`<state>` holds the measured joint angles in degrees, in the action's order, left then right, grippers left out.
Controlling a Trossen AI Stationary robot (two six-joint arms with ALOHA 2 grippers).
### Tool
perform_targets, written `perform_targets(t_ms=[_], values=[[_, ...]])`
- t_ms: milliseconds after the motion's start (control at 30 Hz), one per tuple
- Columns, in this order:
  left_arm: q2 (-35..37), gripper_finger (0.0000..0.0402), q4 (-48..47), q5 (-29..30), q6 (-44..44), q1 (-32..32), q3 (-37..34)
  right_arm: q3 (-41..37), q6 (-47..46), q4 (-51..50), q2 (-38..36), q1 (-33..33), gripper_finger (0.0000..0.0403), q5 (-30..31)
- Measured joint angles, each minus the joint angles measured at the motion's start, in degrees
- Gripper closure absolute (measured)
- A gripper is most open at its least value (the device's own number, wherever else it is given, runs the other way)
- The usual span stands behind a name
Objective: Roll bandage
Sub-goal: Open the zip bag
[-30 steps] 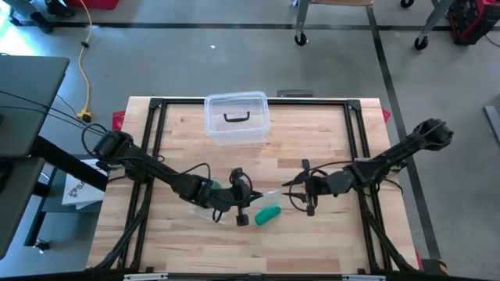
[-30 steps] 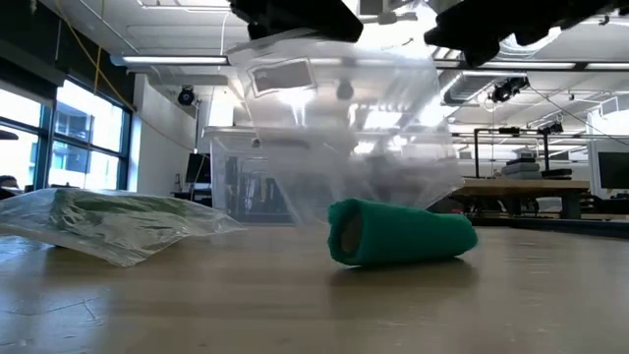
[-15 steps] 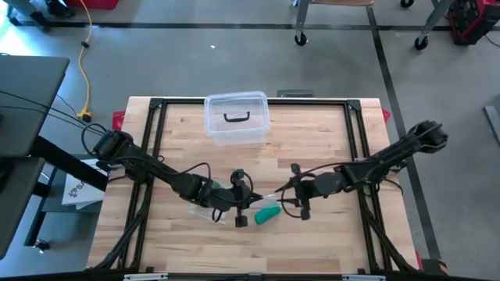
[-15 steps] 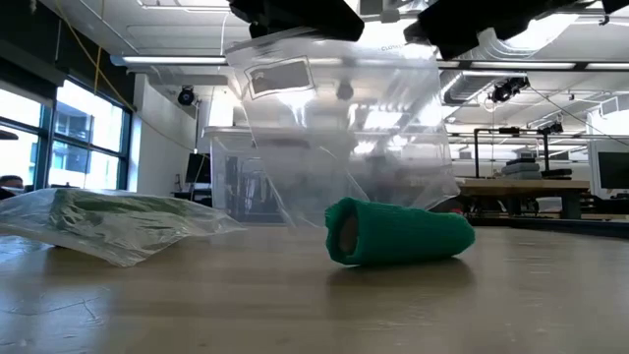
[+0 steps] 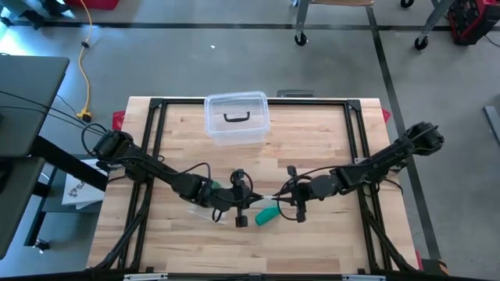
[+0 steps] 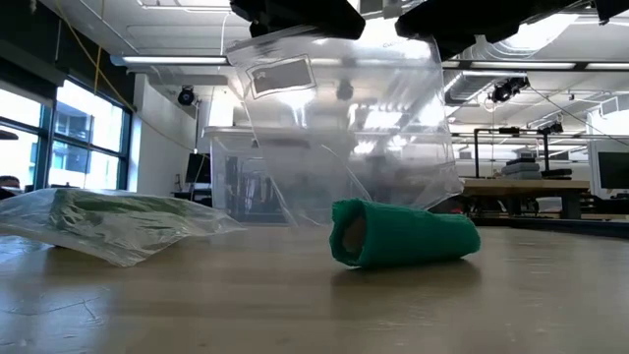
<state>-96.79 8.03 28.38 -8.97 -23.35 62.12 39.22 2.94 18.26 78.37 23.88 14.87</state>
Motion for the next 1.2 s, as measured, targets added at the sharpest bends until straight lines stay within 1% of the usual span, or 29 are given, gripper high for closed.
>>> perform_targets(t_ms=[133, 233, 367, 500, 700, 900, 967, 1033, 1200], values=[[0.0, 0.0401, 0.0, 0.02, -0.12, 0.0, 0.0, 0.44, 0.12, -0.3, 0.01, 0.17, 0.0352, 0.54], [0.0, 0.0401, 0.05, 0.04, -0.48, 0.0, 0.01, 1.89, 1.06, -2.35, 0.02, 0.16, 0.0326, 2.46], [-0.02, 0.0401, -0.15, 0.04, -0.53, 0.0, 0.01, 4.04, 1.36, -6.67, 0.0, 0.15, 0.0318, 4.23], [-0.02, 0.0401, -0.12, 0.03, -0.93, 0.0, 0.01, 4.66, 3.31, -8.14, 0.02, 1.21, 0.0337, 4.2], [-0.02, 0.0401, -0.02, 0.04, -0.98, 0.0, 0.01, 4.74, 5.91, -8.17, 0.0, 3.24, 0.0395, 7.45], [-0.02, 0.04, 0.79, 0.79, -1.02, 0.02, 0.0, 4.74, 3.42, -8.77, 0.0, 4.15, 0.0401, 10.65], [-0.07, 0.0391, 2.23, 0.91, 1.04, 0.02, -0.08, 4.74, 2.23, -8.66, -0.02, 4.15, 0.0401, 10.76], [-0.07, 0.0371, 5.17, 0.87, 4.98, 0.02, -0.08, 4.74, 2.03, -8.13, -0.02, 4.23, 0.0401, 10.79], [-1.97, 0.0302, 13.13, 0.71, 17.04, 0.01, 0.05, 4.72, 1.97, -6.83, -0.02, 4.1, 0.0402, 12.07]])
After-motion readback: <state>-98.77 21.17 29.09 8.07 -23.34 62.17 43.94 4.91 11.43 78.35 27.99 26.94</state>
